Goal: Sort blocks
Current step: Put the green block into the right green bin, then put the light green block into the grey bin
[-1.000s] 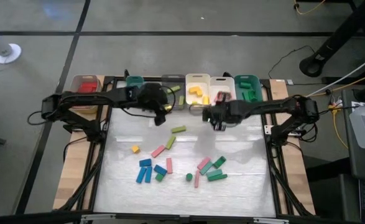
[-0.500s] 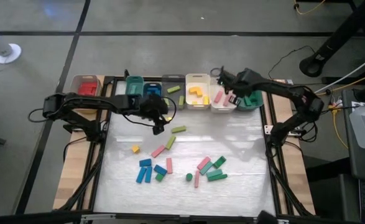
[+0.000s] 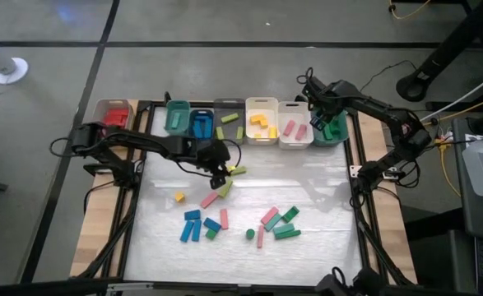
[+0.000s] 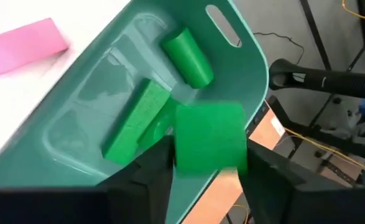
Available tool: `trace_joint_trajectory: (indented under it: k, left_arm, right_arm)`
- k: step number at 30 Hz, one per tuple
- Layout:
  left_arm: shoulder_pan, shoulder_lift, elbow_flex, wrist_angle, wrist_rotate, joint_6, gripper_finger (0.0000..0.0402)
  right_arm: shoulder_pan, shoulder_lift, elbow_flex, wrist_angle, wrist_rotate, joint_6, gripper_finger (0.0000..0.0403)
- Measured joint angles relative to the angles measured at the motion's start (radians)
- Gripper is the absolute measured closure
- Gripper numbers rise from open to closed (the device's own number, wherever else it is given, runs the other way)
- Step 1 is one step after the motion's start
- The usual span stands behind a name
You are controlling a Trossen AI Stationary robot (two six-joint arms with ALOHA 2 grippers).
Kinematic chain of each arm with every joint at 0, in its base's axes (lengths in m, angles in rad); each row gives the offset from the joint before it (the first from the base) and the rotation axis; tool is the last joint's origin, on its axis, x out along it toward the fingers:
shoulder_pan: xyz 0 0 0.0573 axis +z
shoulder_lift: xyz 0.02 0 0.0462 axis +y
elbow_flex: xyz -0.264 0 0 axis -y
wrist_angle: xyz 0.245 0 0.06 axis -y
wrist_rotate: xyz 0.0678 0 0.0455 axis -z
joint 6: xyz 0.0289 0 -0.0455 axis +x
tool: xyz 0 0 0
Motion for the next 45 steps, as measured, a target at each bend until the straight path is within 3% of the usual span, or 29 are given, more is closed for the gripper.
trace_joint_trajectory:
  k: [8, 20, 27, 31, 37, 45]
  left_arm:
    - [-0.054, 0.115, 0.0, 0.008, -0.003, -0.124, 0.0179]
    - [-0.119, 0.195, 0.0, 0.066, -0.007, -0.164, 0.0179]
    - [-0.129, 0.242, 0.005, 0.046, -0.076, -0.18, 0.0181]
    - [-0.128, 0.255, 0.004, 0.053, -0.1, -0.174, 0.0219]
    - [-0.107, 0.237, 0.009, 0.052, -0.119, -0.122, 0.0319]
    - [-0.037, 0.18, 0.061, 0.047, -0.067, 0.021, 0.032]
  right_arm:
    - [0.001, 0.0, 0.0, 0.062, -0.019, 0.0, 0.0181]
    - [0.002, 0.0, 0.0, 0.078, -0.115, 0.0, 0.0176]
    - [0.002, 0.0, 0.0, 0.078, -0.188, 0.005, 0.0176]
    - [0.015, 0.0, 0.0, 0.081, -0.251, 0.056, 0.0176]
    - [0.125, 0.001, 0.0, 0.149, -0.31, 0.06, 0.0176]
    - [0.356, 0.001, 0.0, 0.211, -0.313, 0.041, 0.0176]
